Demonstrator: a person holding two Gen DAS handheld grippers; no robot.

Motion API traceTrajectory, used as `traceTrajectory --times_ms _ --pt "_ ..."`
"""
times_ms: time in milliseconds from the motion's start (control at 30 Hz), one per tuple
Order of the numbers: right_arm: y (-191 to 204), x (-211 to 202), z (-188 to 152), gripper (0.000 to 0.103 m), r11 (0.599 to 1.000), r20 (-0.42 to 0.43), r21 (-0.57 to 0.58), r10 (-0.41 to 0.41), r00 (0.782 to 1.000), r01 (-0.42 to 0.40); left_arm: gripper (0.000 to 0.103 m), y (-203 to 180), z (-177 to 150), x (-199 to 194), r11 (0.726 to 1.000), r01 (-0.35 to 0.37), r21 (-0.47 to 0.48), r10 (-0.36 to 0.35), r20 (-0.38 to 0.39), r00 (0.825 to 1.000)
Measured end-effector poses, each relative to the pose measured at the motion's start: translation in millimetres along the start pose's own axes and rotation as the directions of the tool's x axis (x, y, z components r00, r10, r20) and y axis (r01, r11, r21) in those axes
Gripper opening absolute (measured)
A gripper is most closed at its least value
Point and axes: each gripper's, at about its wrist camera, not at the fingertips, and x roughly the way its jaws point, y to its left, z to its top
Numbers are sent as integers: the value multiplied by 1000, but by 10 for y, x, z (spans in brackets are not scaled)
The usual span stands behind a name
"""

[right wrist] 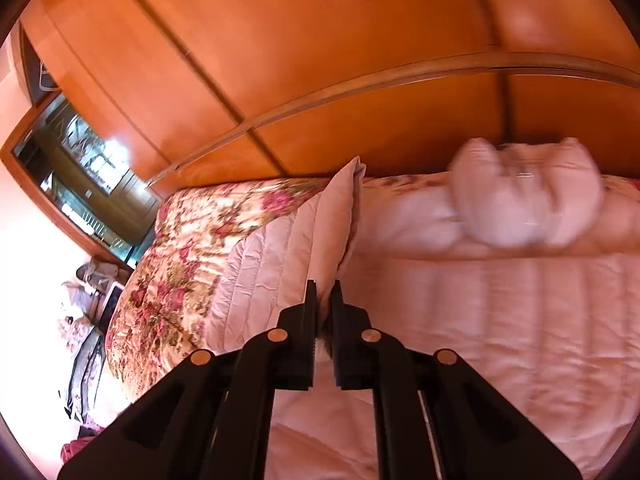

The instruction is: Fold small clothes

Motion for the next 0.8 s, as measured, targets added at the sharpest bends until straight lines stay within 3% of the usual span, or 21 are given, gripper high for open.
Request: traceTrajectory --times_ms 333,500,633,733,800 --pt "-849 -702 -141 6 986 74 100 -137 988 130 73 -2 -4 6 1000 -14 9 14 -5 1000" --pt "-1233 -936 -208 6 976 73 166 -156 985 142 73 -155 61 29 993 -94 69 97 -52 994" --pt "-1321 -993 -240 5 973 79 171 -173 982 157 73 -402 220 -1 990 -62 127 68 -42 997" --pt "-1410 -1118 -259 5 967 103 188 -192 976 170 74 -654 343 111 961 -134 243 141 -10 990" --pt "-1454 -1190 -275 5 963 117 191 -213 970 188 74 -683 455 238 940 -213 266 218 9 976"
